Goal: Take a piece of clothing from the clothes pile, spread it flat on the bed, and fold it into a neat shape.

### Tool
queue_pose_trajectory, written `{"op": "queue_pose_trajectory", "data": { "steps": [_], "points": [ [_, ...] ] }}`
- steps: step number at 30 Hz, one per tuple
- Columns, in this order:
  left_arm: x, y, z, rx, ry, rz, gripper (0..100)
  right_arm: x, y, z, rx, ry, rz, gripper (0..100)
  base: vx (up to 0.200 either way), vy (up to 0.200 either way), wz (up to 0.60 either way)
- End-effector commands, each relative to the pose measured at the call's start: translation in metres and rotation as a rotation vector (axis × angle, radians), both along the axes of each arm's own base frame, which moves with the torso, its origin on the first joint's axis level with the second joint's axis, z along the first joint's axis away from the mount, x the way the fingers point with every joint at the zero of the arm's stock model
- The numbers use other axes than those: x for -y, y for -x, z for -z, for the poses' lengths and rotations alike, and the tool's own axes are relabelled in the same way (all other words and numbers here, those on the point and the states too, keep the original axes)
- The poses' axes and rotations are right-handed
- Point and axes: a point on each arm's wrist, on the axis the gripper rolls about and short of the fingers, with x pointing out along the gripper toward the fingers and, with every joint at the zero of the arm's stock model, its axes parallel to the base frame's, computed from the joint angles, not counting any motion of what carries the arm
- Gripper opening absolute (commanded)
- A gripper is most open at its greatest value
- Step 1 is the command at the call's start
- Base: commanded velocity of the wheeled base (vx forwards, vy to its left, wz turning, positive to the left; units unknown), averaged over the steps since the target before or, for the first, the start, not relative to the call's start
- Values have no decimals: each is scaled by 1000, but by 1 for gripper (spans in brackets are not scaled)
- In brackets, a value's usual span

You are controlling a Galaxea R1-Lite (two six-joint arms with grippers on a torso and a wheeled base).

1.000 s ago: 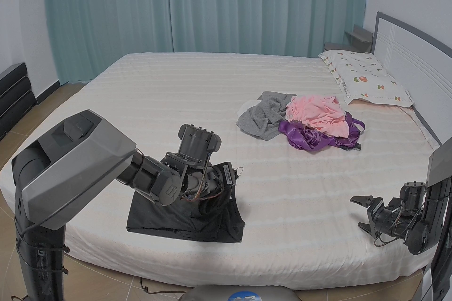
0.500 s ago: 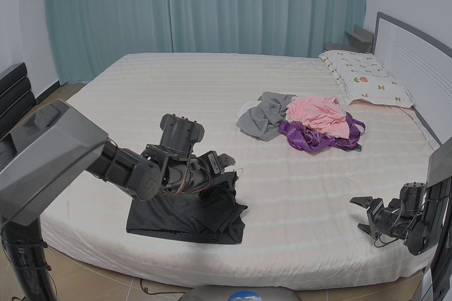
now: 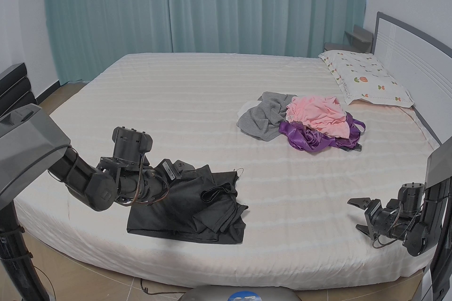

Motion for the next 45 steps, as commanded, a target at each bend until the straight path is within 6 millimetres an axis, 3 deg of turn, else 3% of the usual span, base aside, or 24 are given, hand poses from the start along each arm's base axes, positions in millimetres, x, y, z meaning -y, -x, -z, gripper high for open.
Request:
{"op": "queue_pose_trajectory", "data": {
  "steps": [1,9,24,31,36,40,45],
  "points": [
    [-23,9,16,-57,59,-62,100,-9,0,-4,26,1,-39,100,0,200,0],
    [-50,8,26,-71,105,-125,100,-10,1,-5,22,-4,-40,100,0,200,0],
    [-61,16,41,-146,124,-152,100,-21,12,-6,-11,-17,-81,100,0,200,0],
    [-62,20,43,-157,117,-162,100,-22,13,-12,10,-16,-86,100,0,0,0],
    [-64,50,47,-163,110,-154,100,-35,21,-29,74,-15,-144,100,0,0,0],
    [-63,48,48,-121,134,-162,100,-56,21,-30,87,-15,-231,100,0,0,0],
    [-61,45,54,-126,141,-164,100,-80,-3,-28,152,-6,-290,100,0,0,0]
  ]
}}
